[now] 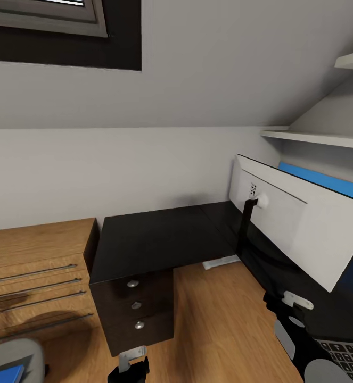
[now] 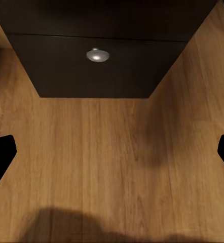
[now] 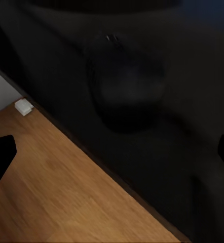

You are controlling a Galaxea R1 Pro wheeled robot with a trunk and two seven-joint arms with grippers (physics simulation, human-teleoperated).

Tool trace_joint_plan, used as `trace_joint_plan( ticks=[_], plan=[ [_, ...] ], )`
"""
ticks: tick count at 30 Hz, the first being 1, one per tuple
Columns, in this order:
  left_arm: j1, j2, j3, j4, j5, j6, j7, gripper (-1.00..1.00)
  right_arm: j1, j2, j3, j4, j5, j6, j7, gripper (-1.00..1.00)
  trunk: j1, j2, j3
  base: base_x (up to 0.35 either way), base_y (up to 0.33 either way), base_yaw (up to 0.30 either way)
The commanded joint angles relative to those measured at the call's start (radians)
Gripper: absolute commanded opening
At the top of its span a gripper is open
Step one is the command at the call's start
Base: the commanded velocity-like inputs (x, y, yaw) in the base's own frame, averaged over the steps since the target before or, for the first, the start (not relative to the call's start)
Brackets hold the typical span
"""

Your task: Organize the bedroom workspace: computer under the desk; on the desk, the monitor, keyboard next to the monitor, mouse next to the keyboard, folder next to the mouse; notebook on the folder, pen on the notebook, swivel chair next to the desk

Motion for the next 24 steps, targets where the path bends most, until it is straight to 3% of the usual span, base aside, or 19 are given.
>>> trace_joint_plan(
  ticks=[1, 24],
  plan=[
    [-0.001, 0.001, -0.007, 0.0, 0.011, -0.007, 0.007, 1.0, -0.001, -0.001, -0.002, 0.001, -0.011, -0.005, -0.001, 1.0, 0.0, -0.001, -0.001, 0.118, 0.0, 0.0],
    [-0.001, 0.001, -0.007, 0.0, 0.01, -0.007, 0.007, 1.0, -0.002, -0.01, -0.017, 0.003, -0.011, -0.005, -0.002, 1.0, 0.0, -0.001, -0.001, 0.019, 0.0, 0.0]
  ],
)
